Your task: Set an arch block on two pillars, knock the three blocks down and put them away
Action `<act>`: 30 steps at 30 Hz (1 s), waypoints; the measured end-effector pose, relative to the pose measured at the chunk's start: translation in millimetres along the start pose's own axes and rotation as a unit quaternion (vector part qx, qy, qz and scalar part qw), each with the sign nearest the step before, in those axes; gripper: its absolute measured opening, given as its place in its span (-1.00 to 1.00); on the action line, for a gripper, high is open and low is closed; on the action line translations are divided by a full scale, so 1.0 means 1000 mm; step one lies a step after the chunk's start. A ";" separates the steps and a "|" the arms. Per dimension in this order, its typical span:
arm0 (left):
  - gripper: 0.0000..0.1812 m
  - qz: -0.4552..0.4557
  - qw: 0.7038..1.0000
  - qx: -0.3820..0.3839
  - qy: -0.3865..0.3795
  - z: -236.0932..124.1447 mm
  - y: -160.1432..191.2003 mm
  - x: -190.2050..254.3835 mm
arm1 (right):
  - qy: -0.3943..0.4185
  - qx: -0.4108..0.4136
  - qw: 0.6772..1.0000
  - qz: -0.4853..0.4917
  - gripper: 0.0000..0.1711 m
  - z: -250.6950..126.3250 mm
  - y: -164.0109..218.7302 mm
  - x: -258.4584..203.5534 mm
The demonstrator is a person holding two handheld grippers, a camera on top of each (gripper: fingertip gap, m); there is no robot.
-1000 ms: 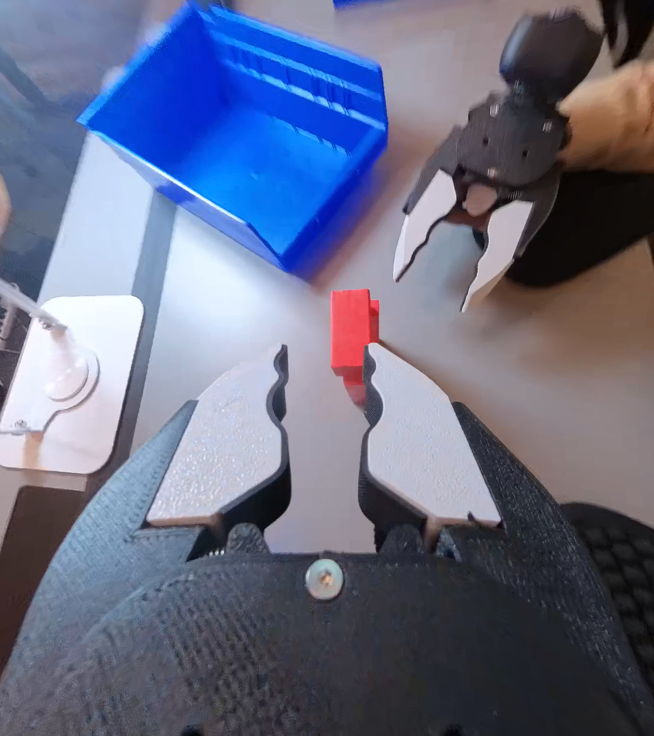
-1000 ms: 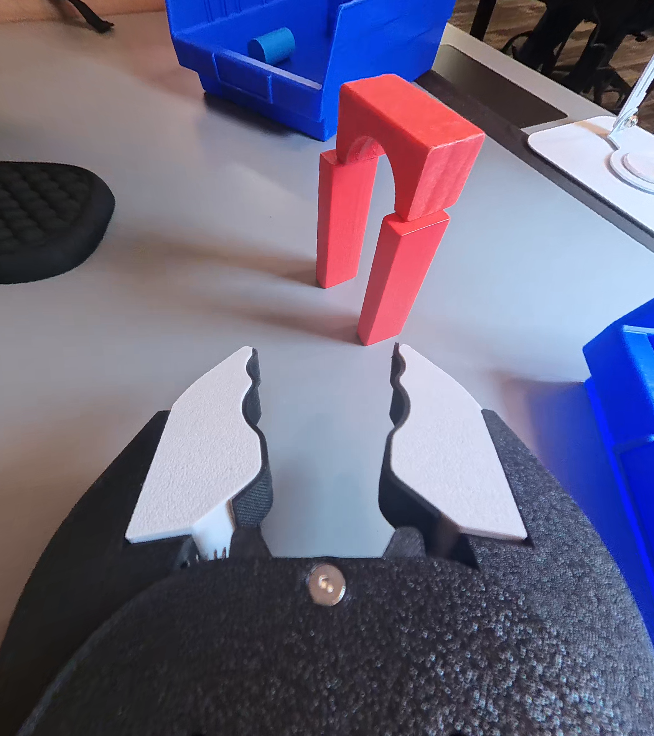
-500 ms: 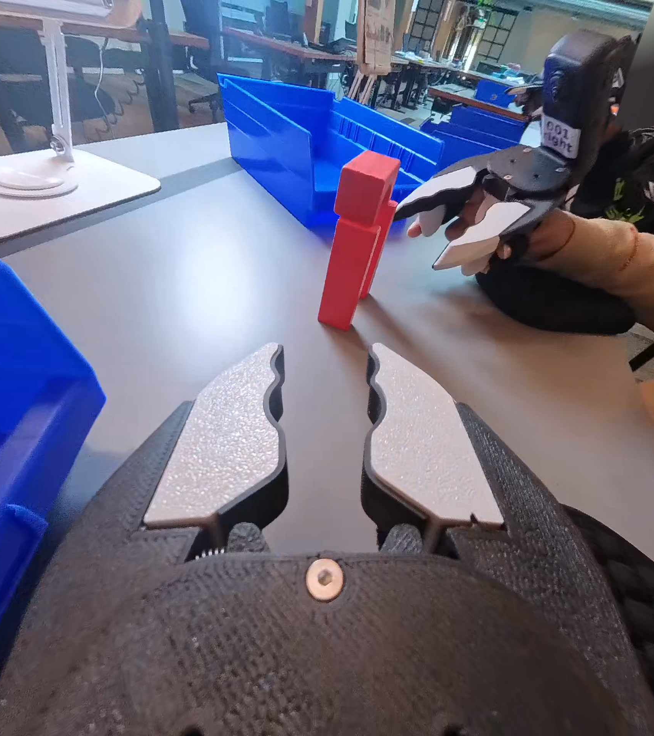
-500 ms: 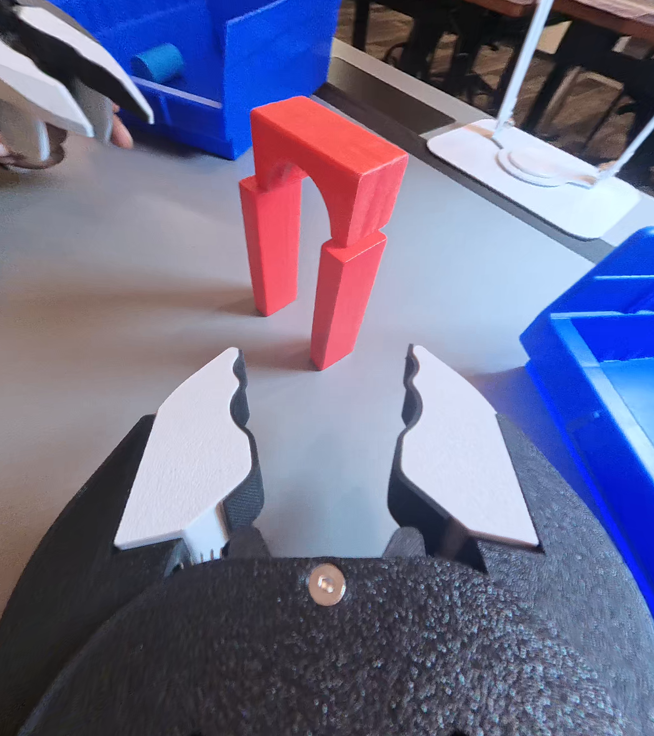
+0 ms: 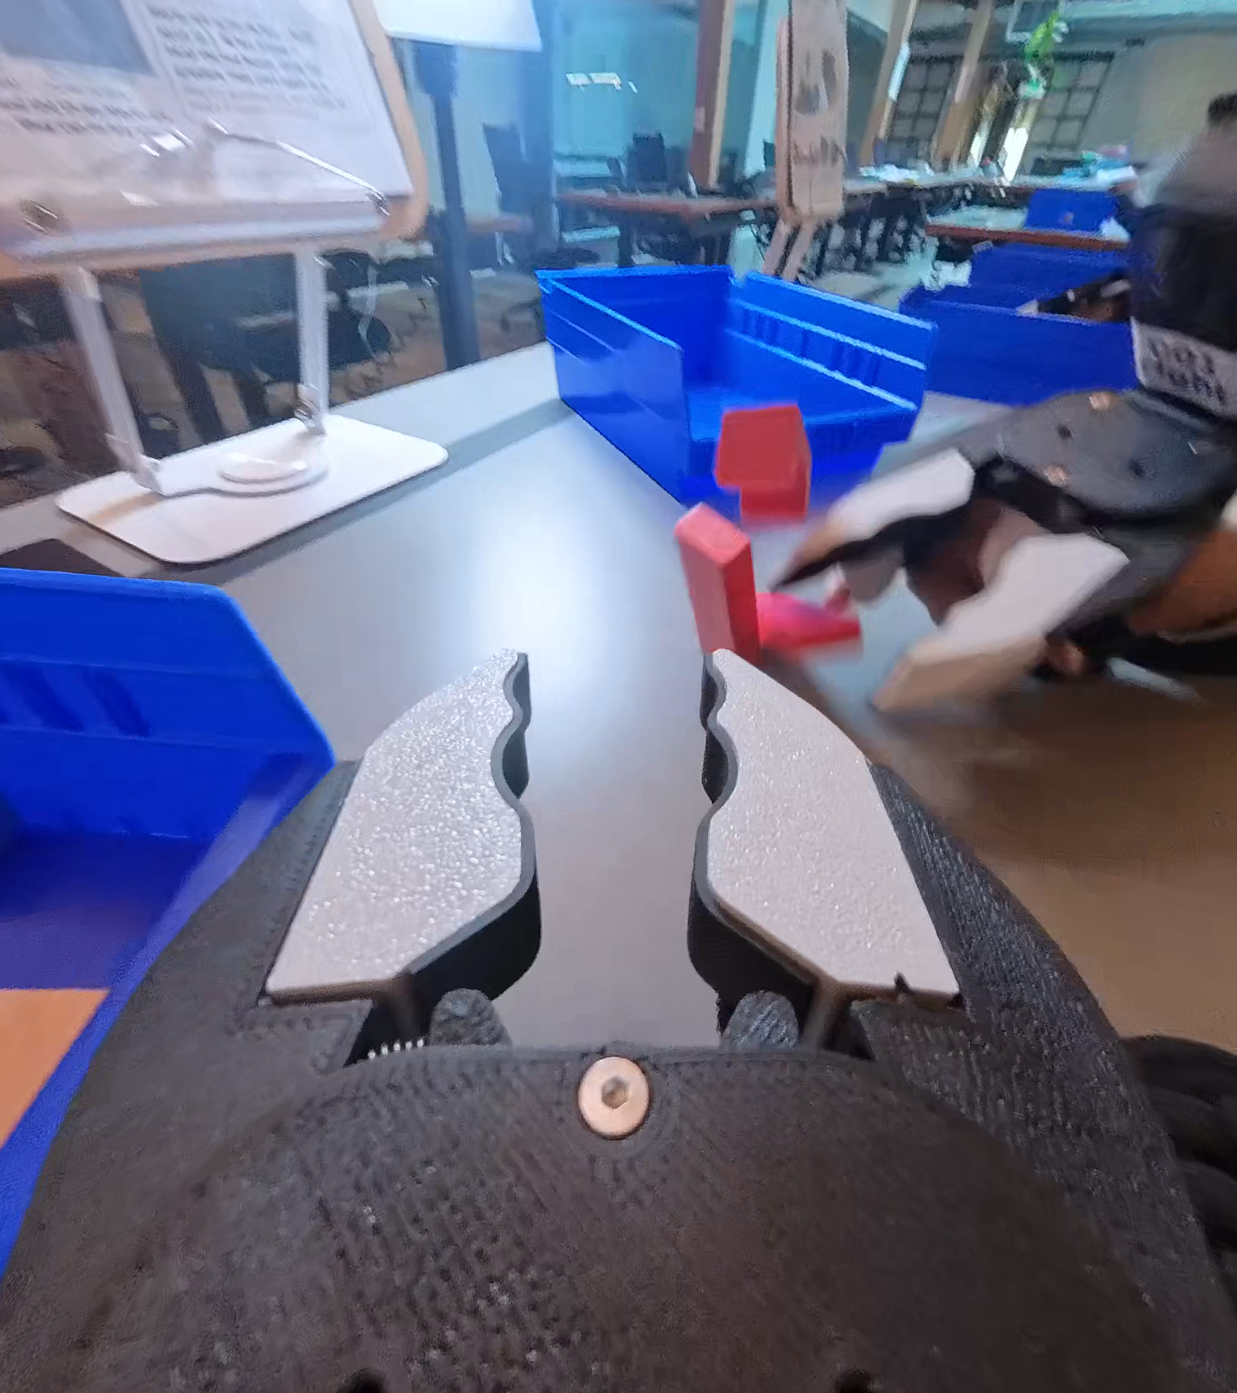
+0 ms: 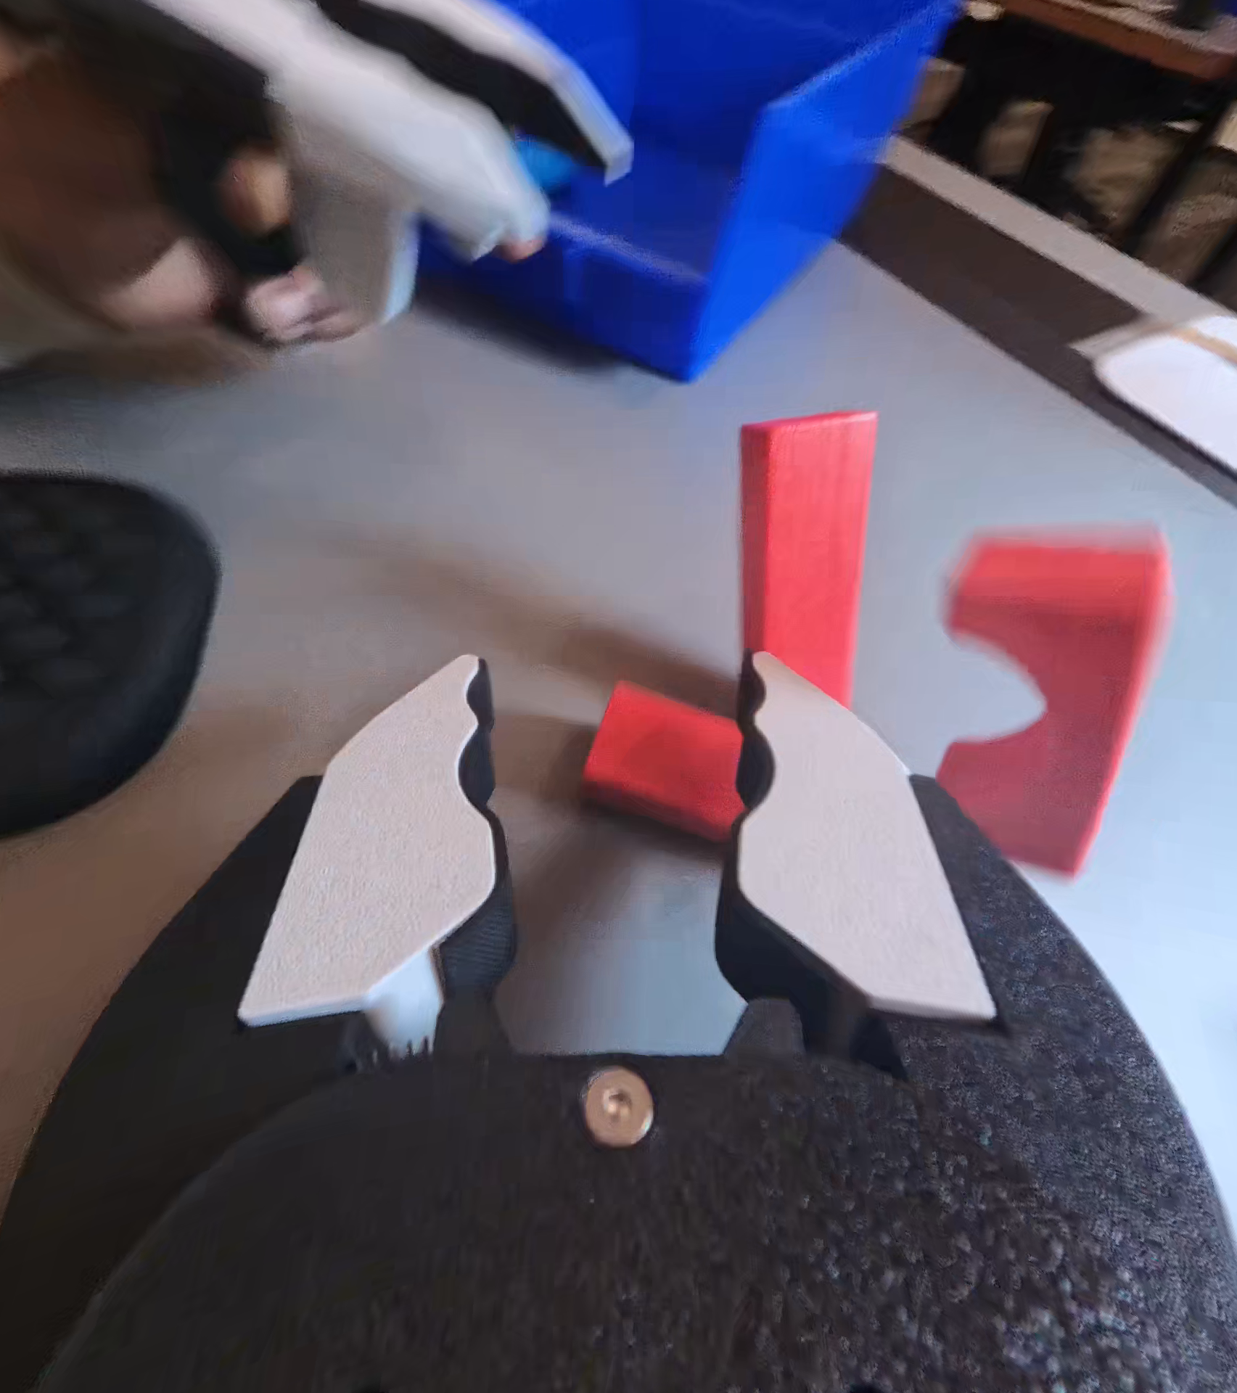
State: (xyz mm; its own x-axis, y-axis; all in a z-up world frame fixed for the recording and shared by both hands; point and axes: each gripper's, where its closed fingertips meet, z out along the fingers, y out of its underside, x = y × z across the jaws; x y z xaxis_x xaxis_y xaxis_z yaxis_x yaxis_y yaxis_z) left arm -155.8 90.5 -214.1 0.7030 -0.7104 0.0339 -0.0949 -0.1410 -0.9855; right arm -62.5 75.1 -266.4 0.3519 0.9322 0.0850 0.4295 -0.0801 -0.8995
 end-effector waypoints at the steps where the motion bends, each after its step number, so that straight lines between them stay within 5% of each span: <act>1: -0.52 -0.004 1.000 0.015 -0.013 -0.004 -0.005 -0.007 | -0.028 -0.009 0.999 -0.029 -0.28 0.004 0.002 -0.016; 5: -0.54 -0.021 0.997 0.055 -0.055 -0.019 -0.018 -0.033 | -0.069 -0.026 0.992 -0.106 -0.29 0.003 0.013 -0.042; 21: -0.56 0.008 0.999 0.016 -0.040 -0.009 0.000 -0.027 | -0.070 -0.016 0.996 -0.058 -0.27 -0.007 0.012 -0.028; 30: -0.58 0.022 0.999 0.001 -0.030 -0.005 0.006 -0.022 | -0.038 -0.099 0.991 -0.088 -0.23 -0.006 0.040 -0.007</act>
State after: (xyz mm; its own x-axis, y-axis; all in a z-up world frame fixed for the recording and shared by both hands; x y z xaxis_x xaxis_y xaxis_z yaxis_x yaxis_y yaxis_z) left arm -175.2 101.4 -220.0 0.7386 -0.6738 -0.0199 -0.1255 -0.1084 -0.9862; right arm -42.7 63.5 -300.8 0.1967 0.9612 0.1935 0.6351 0.0255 -0.7720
